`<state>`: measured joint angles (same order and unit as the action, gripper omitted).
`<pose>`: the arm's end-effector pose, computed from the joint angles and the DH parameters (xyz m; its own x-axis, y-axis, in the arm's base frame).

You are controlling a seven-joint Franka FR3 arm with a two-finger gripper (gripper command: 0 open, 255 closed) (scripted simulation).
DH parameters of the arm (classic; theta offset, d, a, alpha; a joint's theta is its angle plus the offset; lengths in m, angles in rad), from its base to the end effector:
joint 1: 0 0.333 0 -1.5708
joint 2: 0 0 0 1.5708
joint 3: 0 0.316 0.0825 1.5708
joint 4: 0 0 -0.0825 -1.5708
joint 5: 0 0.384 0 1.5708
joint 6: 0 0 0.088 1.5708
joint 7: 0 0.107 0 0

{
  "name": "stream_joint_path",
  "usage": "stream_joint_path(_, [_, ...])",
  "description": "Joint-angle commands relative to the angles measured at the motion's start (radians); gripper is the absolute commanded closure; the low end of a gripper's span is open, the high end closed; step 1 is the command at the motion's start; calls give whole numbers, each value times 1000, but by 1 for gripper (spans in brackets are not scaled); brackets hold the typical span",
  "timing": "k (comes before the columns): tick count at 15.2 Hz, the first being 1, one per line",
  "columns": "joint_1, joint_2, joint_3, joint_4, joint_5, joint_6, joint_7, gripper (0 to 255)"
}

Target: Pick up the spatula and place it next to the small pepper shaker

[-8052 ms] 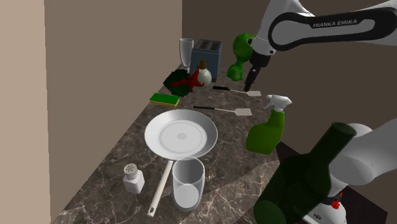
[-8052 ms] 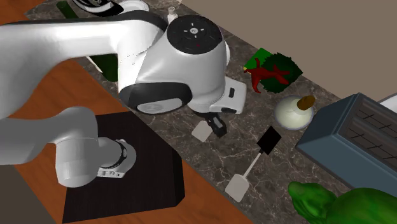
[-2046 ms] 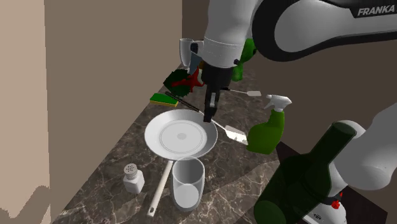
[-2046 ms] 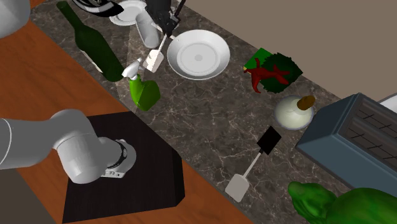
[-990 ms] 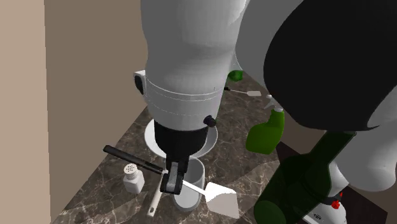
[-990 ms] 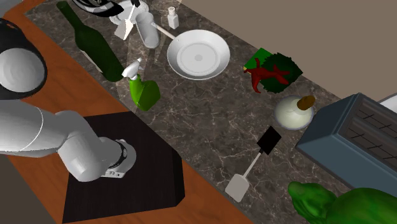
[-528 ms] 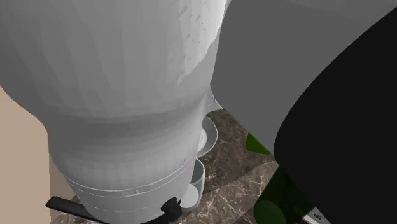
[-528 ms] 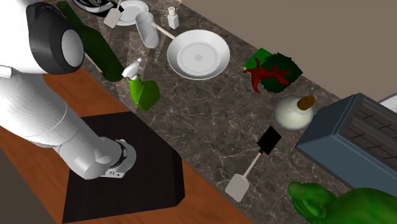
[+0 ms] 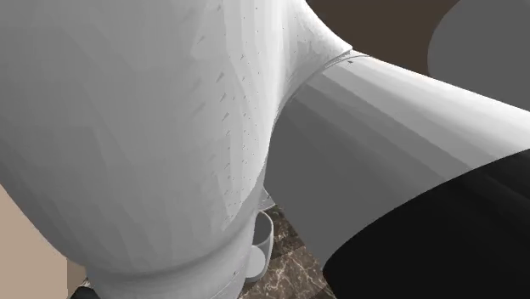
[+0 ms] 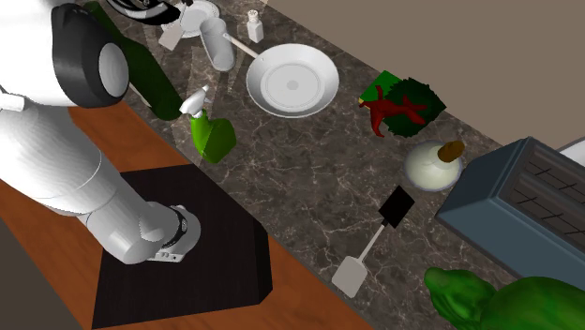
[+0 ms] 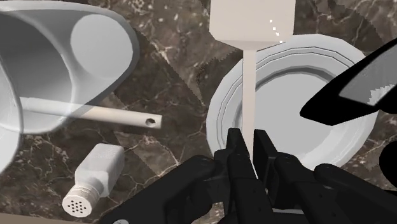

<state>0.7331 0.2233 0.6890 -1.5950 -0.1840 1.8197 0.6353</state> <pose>0.1424 0.6072 0.5304 0.6869 0.7238 0.0659 0.7253 -0.6884 0.0001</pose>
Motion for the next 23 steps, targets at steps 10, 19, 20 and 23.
stream_joint_path(10, [-6, 13, -7, -132, -16, 142, 16, 255])
stream_joint_path(19, [-1, 48, -18, -215, -48, 250, 40, 255])
stream_joint_path(20, [1, 53, -20, -223, -52, 262, 44, 255])
stream_joint_path(23, [1, 53, -20, -223, -52, 262, 44, 255])
